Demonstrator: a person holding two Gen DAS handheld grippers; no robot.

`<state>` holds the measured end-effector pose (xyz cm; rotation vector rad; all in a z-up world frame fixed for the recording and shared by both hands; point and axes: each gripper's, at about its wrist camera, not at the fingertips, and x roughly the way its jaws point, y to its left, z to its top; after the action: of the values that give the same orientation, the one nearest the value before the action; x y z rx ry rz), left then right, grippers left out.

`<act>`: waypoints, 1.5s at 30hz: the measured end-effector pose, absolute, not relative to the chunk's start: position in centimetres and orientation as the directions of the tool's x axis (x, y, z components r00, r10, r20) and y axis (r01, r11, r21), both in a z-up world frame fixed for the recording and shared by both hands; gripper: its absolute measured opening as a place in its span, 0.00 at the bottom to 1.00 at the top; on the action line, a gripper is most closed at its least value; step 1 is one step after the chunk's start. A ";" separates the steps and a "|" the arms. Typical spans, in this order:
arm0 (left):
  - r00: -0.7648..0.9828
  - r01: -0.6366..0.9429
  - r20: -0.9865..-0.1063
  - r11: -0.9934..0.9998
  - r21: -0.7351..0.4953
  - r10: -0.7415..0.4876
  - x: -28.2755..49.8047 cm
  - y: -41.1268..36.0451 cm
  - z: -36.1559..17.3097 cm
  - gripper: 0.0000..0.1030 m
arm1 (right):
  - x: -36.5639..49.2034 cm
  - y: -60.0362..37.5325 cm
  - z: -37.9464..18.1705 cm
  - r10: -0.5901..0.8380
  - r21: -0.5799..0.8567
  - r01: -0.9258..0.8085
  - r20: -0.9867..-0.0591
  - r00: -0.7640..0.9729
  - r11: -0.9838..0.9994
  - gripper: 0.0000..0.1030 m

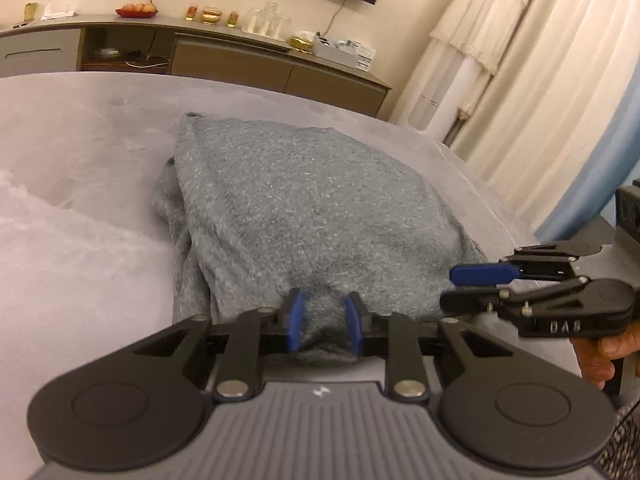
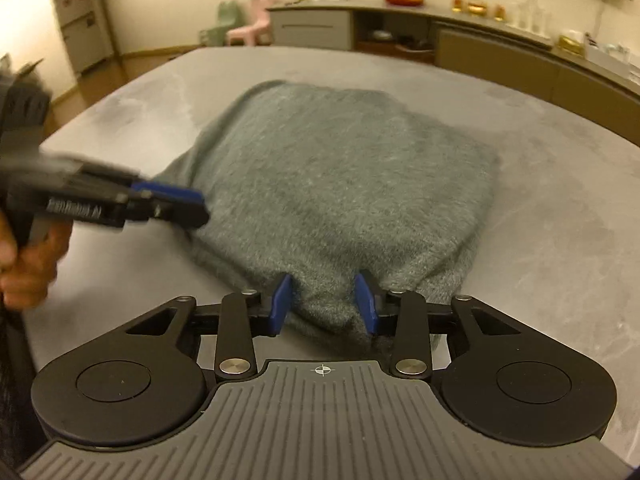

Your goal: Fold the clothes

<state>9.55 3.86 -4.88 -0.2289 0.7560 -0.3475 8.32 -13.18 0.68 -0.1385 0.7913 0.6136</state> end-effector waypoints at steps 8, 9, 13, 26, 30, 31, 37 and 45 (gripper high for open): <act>0.743 0.047 -0.658 0.990 -0.134 -0.124 18.5 3.0 -3.9 0.18 | 16.7 -10.5 -1.0 0.424 0.135 -0.453 -0.647 0.633 0.881 0.41; 0.744 0.022 -0.660 0.991 -0.134 -0.106 19.2 3.0 -3.8 0.18 | 17.7 -10.2 -1.1 0.433 0.167 -0.435 -0.641 0.634 0.885 0.42; 0.745 -0.002 -0.663 0.994 -0.113 -0.074 19.4 2.8 -3.4 0.18 | 20.3 -9.6 -1.2 0.446 0.246 -0.384 -0.647 0.618 0.890 0.46; 0.728 -0.090 -0.683 0.979 -0.182 -0.060 8.1 5.9 -3.5 0.71 | 14.7 -14.3 2.7 0.288 0.088 -0.300 -0.618 0.731 0.950 0.68; 0.727 -0.012 -0.680 0.988 -0.156 -0.098 6.1 2.8 -2.7 0.83 | 10.4 -13.3 3.1 0.343 0.098 -0.364 -0.619 0.707 0.926 0.79; 0.728 -0.005 -0.679 0.990 -0.142 -0.094 5.9 1.9 -2.7 0.85 | 9.3 -12.9 3.2 0.355 0.096 -0.382 -0.621 0.699 0.919 0.83; 0.720 0.034 -0.692 0.999 -0.035 -0.049 4.7 -1.6 -3.6 0.99 | 6.1 -11.2 2.4 0.283 -0.001 -0.369 -0.639 0.715 0.930 0.89; 0.724 0.043 -0.687 0.998 -0.052 -0.067 4.0 -3.6 -4.0 1.00 | 5.7 -13.1 1.9 0.264 0.072 -0.290 -0.656 0.707 0.954 0.91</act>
<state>3.97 -3.60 -4.00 -0.0327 0.7591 -0.0610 5.67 -13.07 1.86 -0.0378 0.7222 0.3079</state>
